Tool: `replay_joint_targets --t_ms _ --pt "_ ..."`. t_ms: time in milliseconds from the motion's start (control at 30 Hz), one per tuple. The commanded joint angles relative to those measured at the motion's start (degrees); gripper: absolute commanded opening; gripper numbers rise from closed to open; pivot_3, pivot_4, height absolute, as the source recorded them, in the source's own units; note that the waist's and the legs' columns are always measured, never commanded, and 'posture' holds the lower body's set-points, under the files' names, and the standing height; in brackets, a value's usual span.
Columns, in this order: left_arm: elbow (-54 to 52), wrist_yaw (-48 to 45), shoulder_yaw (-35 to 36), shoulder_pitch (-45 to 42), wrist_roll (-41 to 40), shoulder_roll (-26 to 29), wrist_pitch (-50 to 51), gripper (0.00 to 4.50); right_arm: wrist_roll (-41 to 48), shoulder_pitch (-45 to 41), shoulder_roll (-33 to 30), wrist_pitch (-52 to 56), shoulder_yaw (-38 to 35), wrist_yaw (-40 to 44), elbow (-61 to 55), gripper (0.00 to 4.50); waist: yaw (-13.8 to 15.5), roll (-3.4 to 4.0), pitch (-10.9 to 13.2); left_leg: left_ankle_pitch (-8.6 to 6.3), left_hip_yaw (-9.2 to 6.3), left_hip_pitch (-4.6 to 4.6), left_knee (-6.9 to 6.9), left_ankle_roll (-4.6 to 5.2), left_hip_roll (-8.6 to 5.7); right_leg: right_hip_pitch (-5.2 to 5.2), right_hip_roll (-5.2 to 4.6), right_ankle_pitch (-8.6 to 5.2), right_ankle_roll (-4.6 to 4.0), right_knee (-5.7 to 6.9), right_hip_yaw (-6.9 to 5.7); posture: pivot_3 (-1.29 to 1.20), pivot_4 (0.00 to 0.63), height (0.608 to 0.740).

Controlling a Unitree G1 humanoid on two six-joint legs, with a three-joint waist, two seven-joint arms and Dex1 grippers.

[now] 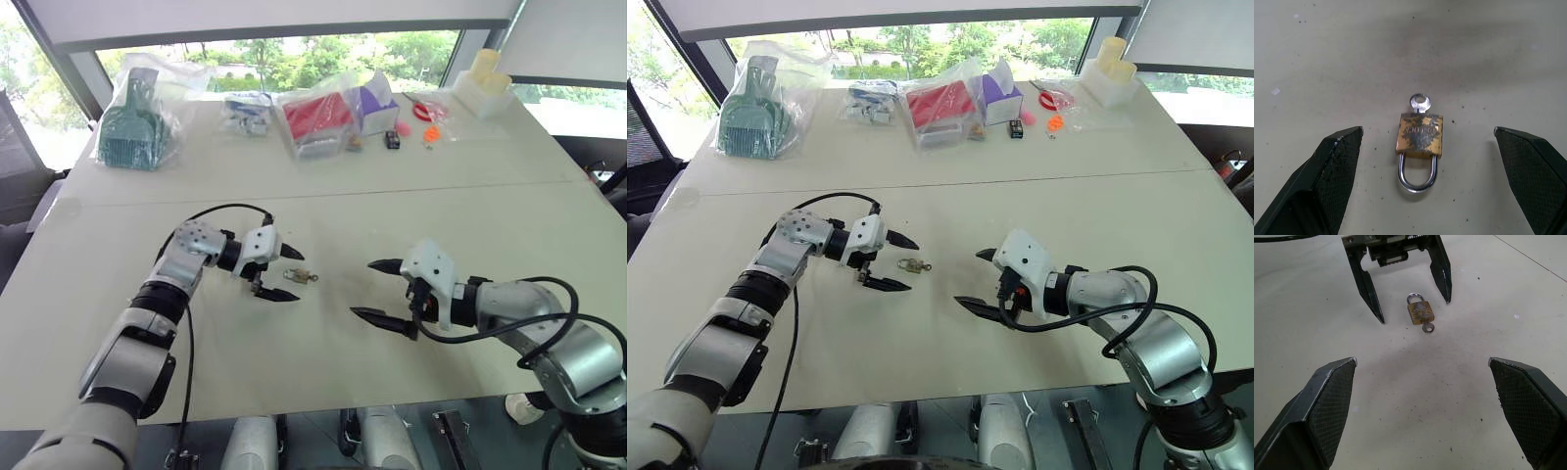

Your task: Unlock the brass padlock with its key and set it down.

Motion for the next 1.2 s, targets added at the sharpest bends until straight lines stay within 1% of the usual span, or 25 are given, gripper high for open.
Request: replay_joint_targets --t_ms 33,167,200,267,400,533,733,800,867,967,1067,1100,1200 --pt "5.3 0.3 -0.7 -2.3 3.3 -0.6 -4.5 4.43 0.8 -0.4 -0.4 0.2 -1.4 -0.8 -2.3 4.50 0.1 -0.02 0.0 0.00 0.00 0.00 0.01 0.00 0.00 0.01 0.00 0.00 0.00 0.00 0.00 0.00 0.150 0.740" --pt "9.1 0.7 -0.3 -3.6 4.1 -1.5 -6.7 4.43 0.6 -1.1 -0.3 0.1 -1.1 -1.1 -1.9 4.50 0.1 -0.07 -0.1 0.00 -0.06 0.04 0.06 0.01 0.01 0.11 -0.01 0.00 0.00 0.00 -0.01 0.00 0.150 0.740" --pt "9.6 0.8 -0.3 -3.8 4.2 -1.7 -6.9 4.20 0.5 -1.2 -0.3 0.0 -0.9 -1.2 -1.9 4.50 0.1 -0.06 -0.1 0.00 -0.07 0.05 0.06 0.01 0.01 0.13 -0.01 0.00 0.00 0.00 -0.02 0.00 0.150 0.740" --pt "10.4 0.7 -0.4 -4.1 4.4 -1.8 -7.3 3.72 0.5 -1.4 -0.2 0.0 -0.7 -1.3 -1.7 4.50 0.1 -0.07 -0.1 -0.01 -0.10 0.12 0.06 0.01 0.01 0.22 -0.02 0.00 0.00 0.00 -0.04 0.00 0.150 0.740" --pt "11.4 0.1 -0.8 -4.0 5.1 -1.4 -8.1 2.20 0.2 -1.6 -0.2 -0.5 -0.3 -1.1 -1.3 4.50 0.1 -0.08 -0.1 -0.01 -0.17 0.17 0.09 0.02 0.03 0.35 -0.03 0.00 -0.01 0.00 -0.10 0.00 0.150 0.740" --pt "11.9 0.3 -0.7 -3.8 5.5 -1.4 -8.1 0.82 -0.2 -1.9 0.2 -0.9 0.5 -1.2 -1.0 4.50 0.0 -0.09 -0.1 -0.01 -0.22 0.23 0.10 0.02 0.05 0.43 -0.03 0.00 -0.03 0.00 -0.14 0.00 0.150 0.740" --pt "10.4 -0.3 0.8 -3.7 4.2 -0.5 -5.8 0.80 -3.6 -2.6 0.6 -4.0 3.5 -1.6 0.3 4.50 0.0 -0.10 -0.1 0.00 -0.23 0.23 0.10 0.02 0.05 0.43 -0.02 0.01 -0.04 0.00 -0.15 0.00 0.150 0.740" --pt "8.2 -1.6 2.4 -4.1 2.0 0.3 -2.6 0.80 -7.6 -3.6 0.4 -7.9 6.0 -1.8 2.2 4.50 -0.1 -0.10 -0.1 0.00 -0.23 0.23 0.10 0.02 0.05 0.43 -0.02 0.02 -0.04 0.01 -0.15 0.00 0.150 0.740" --pt "5.5 -2.9 4.0 -4.6 -0.3 1.0 1.6 0.80 -13.2 -5.4 -0.1 -13.6 9.3 -1.8 5.2 4.50 -0.3 -0.12 -0.1 0.00 -0.22 0.21 0.10 0.02 0.05 0.39 0.01 0.00 -0.01 0.01 -0.16 0.00 0.150 0.740" --pt "-0.2 -4.6 6.2 -5.1 -3.3 2.4 9.2 0.80 -22.7 -9.3 0.6 -25.3 13.4 -3.5 12.3 4.50 -0.4 -0.14 -0.1 0.00 -0.20 0.09 0.09 0.02 0.07 0.19 0.07 -0.03 0.05 0.06 -0.15 0.00 0.150 0.740" --pt "-5.4 -5.4 7.8 -5.1 -5.3 3.7 16.2 0.80 -29.4 -13.4 2.4 -34.7 15.4 -5.9 19.0 4.50 -0.2 -0.17 -0.1 0.01 -0.09 0.00 0.09 0.01 0.04 -0.02 0.08 0.00 -0.01 0.23 -0.04 0.00 0.150 0.740" --pt "-7.4 -5.3 8.3 -4.9 -5.9 4.2 18.2 0.80 -32.8 -15.6 3.0 -39.8 16.7 -7.3 21.8 4.50 -0.2 -0.17 -0.1 0.01 -0.03 0.01 0.10 0.01 0.03 -0.01 0.07 -0.02 0.01 0.27 -0.04 0.00 0.150 0.740" --pt "-11.8 -4.6 9.1 -4.0 -7.0 5.0 22.1 0.80 -39.2 -19.7 4.6 -50.9 18.9 -9.8 27.6 4.50 -0.2 -0.19 -0.1 0.01 0.08 0.01 0.11 0.00 0.03 -0.06 0.07 -0.01 0.02 0.30 0.03 0.00 0.150 0.740"
